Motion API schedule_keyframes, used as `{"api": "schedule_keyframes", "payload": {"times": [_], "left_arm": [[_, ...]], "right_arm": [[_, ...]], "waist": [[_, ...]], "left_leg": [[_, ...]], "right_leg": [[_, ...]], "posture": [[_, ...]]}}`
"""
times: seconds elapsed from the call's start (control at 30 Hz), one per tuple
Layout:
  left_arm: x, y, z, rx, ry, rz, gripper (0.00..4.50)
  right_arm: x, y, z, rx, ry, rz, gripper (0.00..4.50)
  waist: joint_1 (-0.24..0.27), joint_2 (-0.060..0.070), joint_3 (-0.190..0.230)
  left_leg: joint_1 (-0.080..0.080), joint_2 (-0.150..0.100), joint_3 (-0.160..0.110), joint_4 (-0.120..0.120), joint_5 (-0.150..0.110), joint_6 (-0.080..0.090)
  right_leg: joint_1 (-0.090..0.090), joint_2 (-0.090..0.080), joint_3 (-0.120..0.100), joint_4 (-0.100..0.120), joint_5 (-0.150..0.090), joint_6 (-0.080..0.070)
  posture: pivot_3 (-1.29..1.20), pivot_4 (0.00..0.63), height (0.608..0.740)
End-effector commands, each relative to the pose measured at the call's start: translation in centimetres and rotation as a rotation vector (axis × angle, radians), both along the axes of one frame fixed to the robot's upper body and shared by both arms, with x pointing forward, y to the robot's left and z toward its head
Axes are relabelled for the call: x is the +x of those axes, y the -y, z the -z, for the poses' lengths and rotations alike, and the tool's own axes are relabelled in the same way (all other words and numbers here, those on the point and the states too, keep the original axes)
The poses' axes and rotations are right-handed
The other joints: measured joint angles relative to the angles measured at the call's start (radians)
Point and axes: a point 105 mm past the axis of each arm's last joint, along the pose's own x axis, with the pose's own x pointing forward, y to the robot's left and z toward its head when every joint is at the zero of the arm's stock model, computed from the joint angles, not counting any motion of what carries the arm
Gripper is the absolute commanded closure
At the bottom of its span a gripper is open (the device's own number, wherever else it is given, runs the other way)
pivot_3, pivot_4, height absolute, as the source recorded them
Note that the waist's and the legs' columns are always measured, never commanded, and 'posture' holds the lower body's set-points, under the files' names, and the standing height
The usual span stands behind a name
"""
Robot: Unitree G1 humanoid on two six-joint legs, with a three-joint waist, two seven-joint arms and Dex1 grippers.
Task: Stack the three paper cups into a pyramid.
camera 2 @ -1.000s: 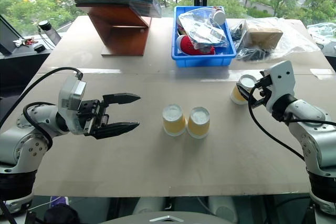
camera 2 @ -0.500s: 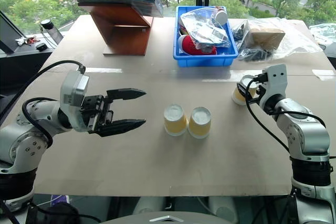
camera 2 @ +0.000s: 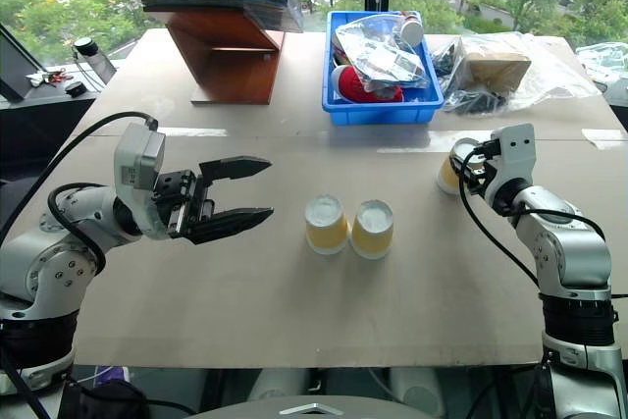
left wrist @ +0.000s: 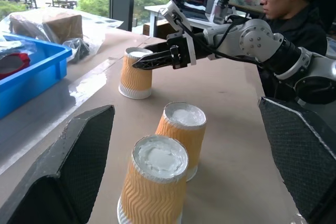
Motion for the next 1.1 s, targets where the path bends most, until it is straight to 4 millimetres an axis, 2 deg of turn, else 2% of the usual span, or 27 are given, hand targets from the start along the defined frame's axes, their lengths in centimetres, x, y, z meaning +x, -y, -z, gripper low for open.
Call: {"api": "schedule_keyframes", "payload": {"times": [0.03, 0.07, 0.13, 0.2, 0.3, 0.43, 0.53, 0.7, 0.93, 1.1], "left_arm": [[-0.4, -1.1, 0.4, 0.000, 0.011, -0.007, 0.00], [-0.4, -1.2, 0.6, 0.001, 0.007, -0.007, 0.00], [-0.6, -2.1, 1.6, 0.021, -0.016, -0.015, 0.00], [-0.8, -2.8, 2.4, 0.034, -0.033, -0.018, 0.00], [-1.0, -3.1, 3.0, 0.041, -0.038, -0.013, 0.00], [-1.0, -3.3, 3.2, 0.048, -0.040, -0.006, 0.00], [-1.0, -3.1, 3.2, 0.049, -0.038, 0.000, 0.00], [-1.5, -2.4, 2.3, 0.037, -0.019, 0.027, 0.00], [-1.2, -3.2, 1.9, 0.048, -0.025, -0.008, 0.00], [-1.4, -2.6, 1.8, 0.056, -0.018, -0.015, 0.00]], "right_arm": [[-1.3, -1.8, -3.3, -0.019, 0.142, -0.152, 2.34], [-1.6, -2.3, -3.6, -0.018, 0.155, -0.184, 2.34], [-4.1, -6.2, -6.4, 0.037, 0.222, -0.431, 2.34], [-6.5, -9.3, -8.3, 0.054, 0.262, -0.627, 2.34], [-7.9, -11.5, -9.7, 0.042, 0.277, -0.743, 2.34], [-9.5, -13.9, -10.1, -0.003, 0.234, -0.891, 2.34], [-10.3, -14.4, -9.3, -0.057, 0.173, -0.948, 2.34], [-10.0, -14.0, -7.5, -0.126, 0.105, -0.938, 2.34], [-9.5, -14.2, -6.9, -0.134, 0.100, -0.944, 2.34], [-9.5, -14.4, -6.7, -0.146, 0.103, -0.957, 2.34]], "waist": [[0.000, 0.001, 0.000], [-0.001, 0.001, 0.001], [-0.002, 0.001, 0.001], [-0.005, 0.002, 0.001], [-0.003, 0.003, 0.002], [0.007, 0.002, 0.002], [0.005, 0.001, 0.003], [0.002, 0.001, 0.003], [0.000, 0.001, 0.003], [0.001, 0.001, 0.003]], "left_leg": [[0.000, 0.000, 0.000, 0.000, 0.000, 0.000], [0.000, 0.000, 0.000, 0.000, 0.000, 0.000], [0.000, 0.000, 0.000, -0.001, 0.000, 0.000], [0.000, 0.001, 0.001, -0.001, 0.000, 0.000], [0.000, 0.005, 0.001, -0.001, 0.000, 0.000], [-0.001, 0.004, 0.000, 0.000, 0.000, 0.000], [-0.002, 0.003, 0.001, 0.000, 0.000, 0.000], [-0.002, 0.004, 0.001, -0.001, 0.000, 0.000], [-0.002, 0.004, 0.001, -0.001, 0.000, 0.000], [-0.002, 0.004, 0.001, -0.001, 0.000, 0.000]], "right_leg": [[0.000, 0.000, 0.000, 0.000, 0.000, 0.000], [0.000, 0.000, 0.000, 0.000, 0.000, 0.000], [-0.001, 0.000, 0.000, 0.000, 0.000, 0.000], [-0.002, 0.000, 0.001, 0.001, 0.000, 0.000], [-0.003, 0.001, 0.001, 0.001, 0.000, 0.000], [-0.002, -0.001, -0.001, 0.000, 0.000, 0.000], [-0.003, -0.002, 0.000, 0.000, 0.000, 0.000], [-0.003, -0.002, -0.001, 0.000, 0.000, 0.000], [-0.003, -0.001, -0.001, 0.000, 0.000, 0.000], [-0.003, -0.001, -0.001, 0.000, 0.000, 0.000]], "posture": [[0.00, 0.150, 0.740], [0.00, 0.150, 0.740], [0.00, 0.150, 0.740], [0.00, 0.150, 0.740], [0.00, 0.150, 0.740], [0.00, 0.150, 0.740], [0.00, 0.150, 0.740], [0.00, 0.150, 0.740], [0.00, 0.150, 0.740], [0.00, 0.150, 0.740]]}}
